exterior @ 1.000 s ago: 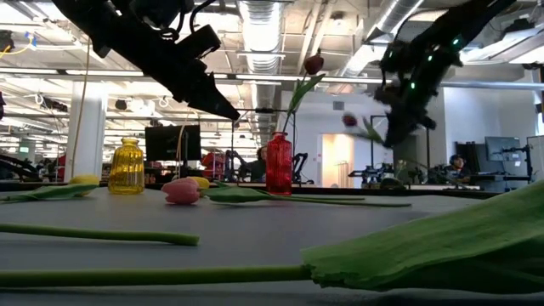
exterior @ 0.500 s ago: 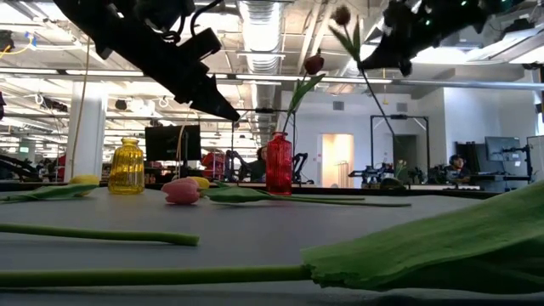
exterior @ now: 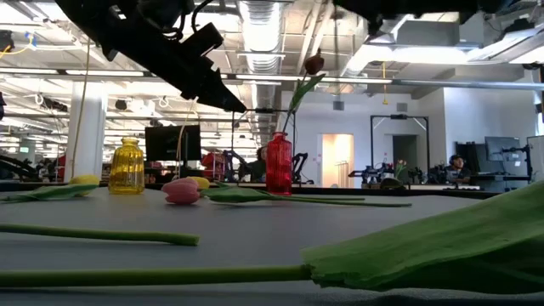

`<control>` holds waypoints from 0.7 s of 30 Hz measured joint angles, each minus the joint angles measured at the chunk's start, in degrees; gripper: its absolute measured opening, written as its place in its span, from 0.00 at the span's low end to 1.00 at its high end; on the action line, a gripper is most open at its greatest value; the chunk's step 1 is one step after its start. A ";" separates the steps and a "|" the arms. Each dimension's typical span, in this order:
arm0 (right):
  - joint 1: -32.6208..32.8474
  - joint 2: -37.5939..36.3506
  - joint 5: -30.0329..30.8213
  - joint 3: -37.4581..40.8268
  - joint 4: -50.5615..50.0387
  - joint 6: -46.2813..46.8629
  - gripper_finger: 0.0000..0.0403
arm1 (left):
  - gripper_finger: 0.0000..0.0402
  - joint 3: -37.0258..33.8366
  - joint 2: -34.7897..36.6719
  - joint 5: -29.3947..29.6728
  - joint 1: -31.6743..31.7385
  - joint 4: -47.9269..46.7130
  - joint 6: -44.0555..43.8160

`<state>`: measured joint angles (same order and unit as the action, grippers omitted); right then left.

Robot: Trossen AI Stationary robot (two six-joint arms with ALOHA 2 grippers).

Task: Sort flowers into vase by color
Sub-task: Put the dark red flower into the red flower vase

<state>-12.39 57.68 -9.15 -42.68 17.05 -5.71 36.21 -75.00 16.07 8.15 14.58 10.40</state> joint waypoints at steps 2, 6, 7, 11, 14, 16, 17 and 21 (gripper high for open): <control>1.21 2.63 0.02 -0.02 4.97 -1.97 0.05 | 0.73 0.00 0.00 -0.38 -0.01 -0.02 -0.31; 1.73 8.95 0.10 0.00 14.04 -5.53 0.05 | 0.73 0.00 0.00 -0.72 -0.01 -0.06 -1.03; 1.57 10.56 0.12 -0.01 16.37 -6.32 0.05 | 0.73 0.00 0.00 -0.76 -0.01 -0.08 -1.05; -0.05 15.95 0.17 0.00 24.64 -8.24 0.05 | 0.73 0.00 0.00 -0.76 -0.01 -0.19 -1.10; -1.82 18.77 0.20 -0.02 29.30 -9.41 0.05 | 0.73 0.00 0.00 -0.76 -0.01 -0.74 -1.14; -3.24 20.23 0.20 -0.02 32.22 -9.36 0.05 | 0.73 0.00 0.00 -0.76 -0.01 -1.32 -1.18; -3.89 21.04 0.20 -0.02 33.66 -9.17 0.05 | 0.73 0.00 0.00 -0.74 -0.01 -1.55 -1.17; -6.19 24.40 0.22 -0.04 38.69 -7.90 0.05 | 0.73 0.00 0.00 -0.61 -0.01 -1.72 -1.07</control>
<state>-18.57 82.08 -8.93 -42.72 55.74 -13.61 36.21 -75.00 15.47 8.14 12.86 9.33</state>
